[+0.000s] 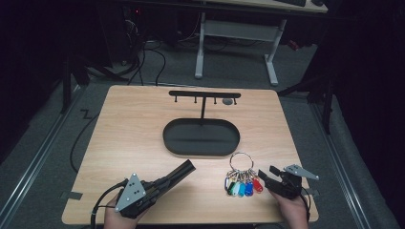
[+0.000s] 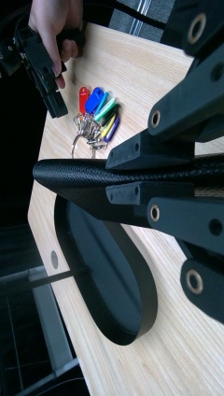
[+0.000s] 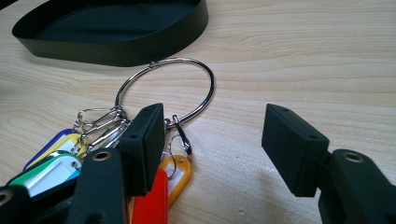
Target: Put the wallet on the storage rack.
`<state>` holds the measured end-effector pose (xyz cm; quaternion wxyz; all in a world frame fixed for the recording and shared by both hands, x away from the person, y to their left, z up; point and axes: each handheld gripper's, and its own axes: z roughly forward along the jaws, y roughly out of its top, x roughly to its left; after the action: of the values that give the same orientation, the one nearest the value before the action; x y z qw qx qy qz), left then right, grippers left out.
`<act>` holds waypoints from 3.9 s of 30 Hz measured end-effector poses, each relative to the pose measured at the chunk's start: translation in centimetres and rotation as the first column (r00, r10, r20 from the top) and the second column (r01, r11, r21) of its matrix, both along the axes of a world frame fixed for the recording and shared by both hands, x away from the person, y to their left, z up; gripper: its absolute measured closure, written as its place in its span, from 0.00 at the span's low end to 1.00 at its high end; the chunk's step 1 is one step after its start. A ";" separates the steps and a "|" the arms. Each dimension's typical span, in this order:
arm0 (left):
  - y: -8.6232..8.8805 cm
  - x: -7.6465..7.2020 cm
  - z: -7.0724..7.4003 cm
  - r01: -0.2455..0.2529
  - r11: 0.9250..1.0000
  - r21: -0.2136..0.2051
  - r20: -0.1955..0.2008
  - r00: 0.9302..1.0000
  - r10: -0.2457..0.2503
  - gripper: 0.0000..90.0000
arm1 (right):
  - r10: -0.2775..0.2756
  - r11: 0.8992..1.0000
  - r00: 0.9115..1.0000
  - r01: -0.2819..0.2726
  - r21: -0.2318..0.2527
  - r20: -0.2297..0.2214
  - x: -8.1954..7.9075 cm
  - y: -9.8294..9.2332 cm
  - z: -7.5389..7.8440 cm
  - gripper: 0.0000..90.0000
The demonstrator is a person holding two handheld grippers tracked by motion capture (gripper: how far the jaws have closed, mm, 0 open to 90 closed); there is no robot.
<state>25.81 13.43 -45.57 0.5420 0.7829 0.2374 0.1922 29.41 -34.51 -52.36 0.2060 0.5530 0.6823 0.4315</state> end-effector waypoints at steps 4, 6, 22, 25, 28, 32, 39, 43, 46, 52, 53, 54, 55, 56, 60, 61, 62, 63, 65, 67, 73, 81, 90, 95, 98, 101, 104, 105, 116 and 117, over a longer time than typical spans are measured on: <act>0.0 0.1 -0.1 -0.002 1.000 0.005 -0.016 1.000 0.002 0.92 | 0.000 1.000 1.000 0.000 0.001 0.000 0.0 0.0 0.0 0.44; 0.0 0.2 -0.2 -0.005 1.000 0.007 -0.026 1.000 0.005 0.92 | 0.001 1.000 1.000 -0.001 0.001 -0.001 0.0 0.0 0.0 0.44; 0.5 1.5 -1.4 -0.055 0.998 -0.004 -0.092 0.994 0.054 0.89 | 0.010 1.000 1.000 -0.010 -0.004 -0.008 0.1 0.1 -0.1 0.44; 0.3 1.7 -1.8 -0.068 0.997 0.027 -0.094 0.993 0.070 0.89 | 0.011 1.000 1.000 -0.011 -0.004 -0.008 0.1 0.1 -0.1 0.44; 0.4 1.7 -1.9 -0.072 0.997 0.012 -0.082 0.994 0.073 0.98 | 0.011 1.000 1.000 -0.011 -0.003 -0.009 0.1 0.0 -0.2 0.44; 0.6 1.7 -2.0 -0.078 0.997 0.016 -0.078 0.994 0.079 0.98 | 0.011 1.000 1.000 -0.011 -0.001 -0.012 0.1 0.1 -0.2 0.44; 0.6 1.7 -2.0 -0.078 0.997 0.019 -0.066 0.995 0.079 0.92 | 0.015 1.000 1.000 -0.015 -0.001 -0.015 0.2 0.2 -0.2 0.44; 0.7 1.7 -2.1 -0.086 0.996 0.016 -0.061 0.994 0.087 0.89 | 0.018 1.000 1.000 -0.018 -0.001 -0.016 0.2 0.3 -0.2 0.44; 0.6 1.5 -2.1 -0.090 0.996 0.024 -0.050 0.995 0.091 0.87 | 0.021 1.000 1.000 -0.021 -0.001 -0.017 0.3 0.3 -0.2 0.44; 0.6 1.1 -2.2 -0.106 0.993 0.049 -0.014 0.994 0.107 0.88 | 0.035 0.999 0.999 -0.035 -0.005 -0.014 0.6 0.7 -0.2 0.44; 0.6 1.2 -2.2 -0.109 0.993 0.047 -0.017 0.994 0.110 0.87 | 0.036 0.999 0.999 -0.036 -0.005 -0.014 0.7 0.8 -0.2 0.44; 0.8 1.3 -2.2 -0.115 0.992 0.046 -0.018 0.993 0.116 0.88 | 0.038 0.999 0.999 -0.038 -0.007 -0.013 0.7 0.8 -0.2 0.44; 0.9 1.3 -2.2 -0.117 0.992 0.044 -0.019 0.993 0.118 0.88 | 0.037 0.999 0.999 -0.037 -0.006 -0.012 0.7 0.9 -0.2 0.44; 1.1 1.5 -2.2 -0.120 0.992 0.038 -0.025 0.992 0.121 0.88 | 0.036 0.999 0.999 -0.036 -0.006 -0.012 0.7 0.9 -0.2 0.44; 1.4 1.8 -2.2 -0.126 0.992 0.029 -0.036 0.991 0.127 0.88 | 0.035 0.999 0.999 -0.035 -0.008 -0.012 0.7 0.8 -0.2 0.44; 1.5 1.9 -2.2 -0.128 0.991 0.028 -0.035 0.991 0.129 0.88 | 0.033 0.999 0.999 -0.033 -0.006 -0.014 0.7 0.8 -0.2 0.44; 1.6 2.0 -2.2 -0.129 0.991 0.027 -0.038 0.991 0.130 0.88 | 0.032 0.999 0.999 -0.032 -0.006 -0.017 0.6 0.8 -0.2 0.44; 1.7 2.1 -2.2 -0.129 0.991 0.024 -0.040 0.991 0.130 0.88 | 0.032 0.999 0.999 -0.032 -0.006 -0.017 0.6 0.8 -0.2 0.44; 1.9 2.3 -2.2 -0.132 0.991 0.017 -0.048 0.990 0.132 0.88 | 0.031 0.999 0.999 -0.031 -0.007 -0.018 0.6 0.7 -0.3 0.44; 2.1 2.4 -2.2 -0.129 0.992 0.009 -0.058 0.990 0.129 0.88 | 0.029 1.000 0.999 -0.029 -0.008 -0.016 0.5 0.7 -0.3 0.44; 2.2 2.7 -2.2 -0.126 0.992 0.001 -0.067 0.990 0.125 0.87 | 0.020 1.000 1.000 -0.021 -0.005 -0.022 0.3 0.4 -0.3 0.44; 2.3 2.3 -1.6 -0.096 0.994 -0.048 -0.054 0.994 0.094 0.72 | 0.017 1.000 1.000 -0.017 -0.002 -0.018 0.1 0.2 -0.3 0.44; 1.3 1.1 -2.8 -0.098 0.985 0.139 -0.076 0.991 0.110 0.56 | 0.017 1.000 1.000 -0.017 0.004 -0.017 0.2 0.2 -0.2 0.44; 2.0 0.5 -3.2 -0.094 0.980 0.176 -0.100 0.989 0.113 0.62 | 0.020 1.000 1.000 -0.020 0.005 -0.017 0.2 0.2 -0.2 0.44; 2.4 0.1 -3.2 -0.096 0.975 0.198 -0.115 0.986 0.121 0.68 | 0.026 1.000 1.000 -0.026 0.004 -0.014 0.4 0.3 -0.2 0.44; 2.5 0.1 -3.0 -0.093 0.968 0.233 -0.144 0.981 0.128 0.74 | 0.032 0.999 0.999 -0.032 0.003 -0.018 0.5 0.5 -0.2 0.44; 2.7 0.3 -2.6 -0.075 0.962 0.261 -0.188 0.974 0.127 0.76 | 0.038 0.999 0.999 -0.038 0.003 -0.020 0.6 0.7 -0.2 0.44; 2.7 0.6 -2.4 -0.063 0.961 0.269 -0.215 0.969 0.123 0.76 | 0.038 0.999 0.999 -0.038 0.004 -0.022 0.6 0.7 -0.3 0.44; 1.4 1.9 -0.9 0.010 0.899 0.439 -0.291 0.947 0.132 0.80 | 0.044 0.999 0.999 -0.043 0.028 -0.021 0.8 0.5 -0.3 0.44; 1.3 2.1 -0.7 0.022 0.889 0.457 -0.305 0.943 0.133 0.80 | 0.046 0.998 0.999 -0.046 0.032 -0.021 0.8 0.5 -0.3 0.44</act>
<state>27.92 14.73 -46.26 0.2914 0.9013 0.2952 0.1251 30.19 -34.00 -52.66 0.1798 0.5450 0.6902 0.4407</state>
